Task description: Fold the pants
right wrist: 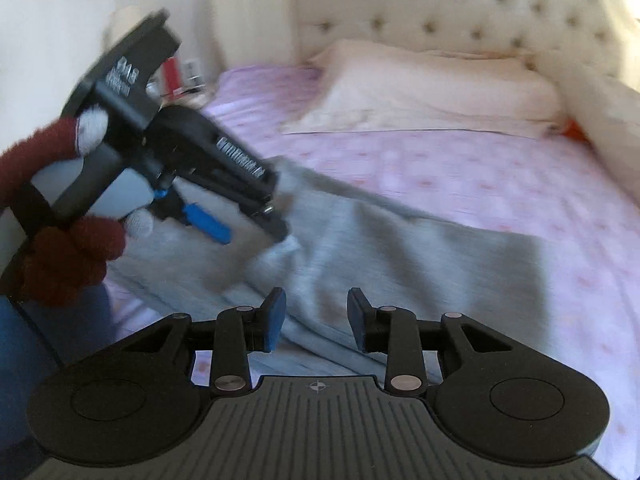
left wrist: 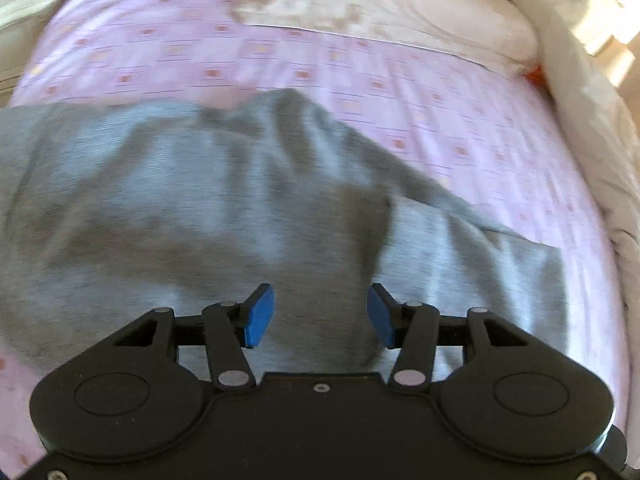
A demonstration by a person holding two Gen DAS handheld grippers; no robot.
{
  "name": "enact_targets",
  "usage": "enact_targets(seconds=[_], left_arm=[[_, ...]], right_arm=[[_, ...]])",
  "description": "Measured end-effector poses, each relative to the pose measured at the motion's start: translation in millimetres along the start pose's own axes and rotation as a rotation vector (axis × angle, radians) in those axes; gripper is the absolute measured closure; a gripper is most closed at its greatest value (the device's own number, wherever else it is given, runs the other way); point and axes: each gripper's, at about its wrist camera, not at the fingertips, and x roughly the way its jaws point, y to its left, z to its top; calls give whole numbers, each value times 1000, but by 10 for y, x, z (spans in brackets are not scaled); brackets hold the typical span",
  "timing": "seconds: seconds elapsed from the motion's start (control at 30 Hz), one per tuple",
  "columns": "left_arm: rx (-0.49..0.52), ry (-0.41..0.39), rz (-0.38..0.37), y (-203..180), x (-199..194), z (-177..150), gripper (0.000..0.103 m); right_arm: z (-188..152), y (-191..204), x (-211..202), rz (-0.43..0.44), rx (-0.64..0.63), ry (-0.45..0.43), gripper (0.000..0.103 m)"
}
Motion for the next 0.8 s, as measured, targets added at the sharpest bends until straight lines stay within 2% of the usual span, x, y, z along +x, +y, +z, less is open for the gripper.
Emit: enact_targets(seconds=[0.1, 0.2, 0.3, 0.37, 0.47, 0.53, 0.57, 0.67, 0.77, 0.8], left_arm=[[41, 26, -21, -161, 103, -16, 39], [63, 98, 6, -264, 273, -54, 39], [126, 100, 46, -354, 200, -155, 39], [133, 71, 48, -366, 63, -199, 39], [92, -25, -12, -350, -187, -194, 38], [69, -51, -11, -385, -208, -133, 27], [62, -48, -2, -411, -166, -89, 27], [83, 4, 27, -503, 61, -15, 27], [137, 106, 114, -540, 329, -95, 29], [160, 125, 126, -537, 379, -159, 26]], right_arm=[[-60, -200, -184, -59, 101, -20, 70], [-52, -323, -242, -97, 155, -50, 70], [-83, -433, -257, -118, 216, -81, 70], [-110, -484, -226, -134, 252, -73, 70], [-140, -516, -157, -139, 279, -71, 70], [-138, -506, -169, -140, 278, -80, 70], [-124, -511, -171, -144, 273, -83, 70], [-117, -521, -218, -142, 272, -65, 70], [-156, -502, -209, -127, 275, 3, 70], [-176, -488, -200, -133, 275, 30, 70]])
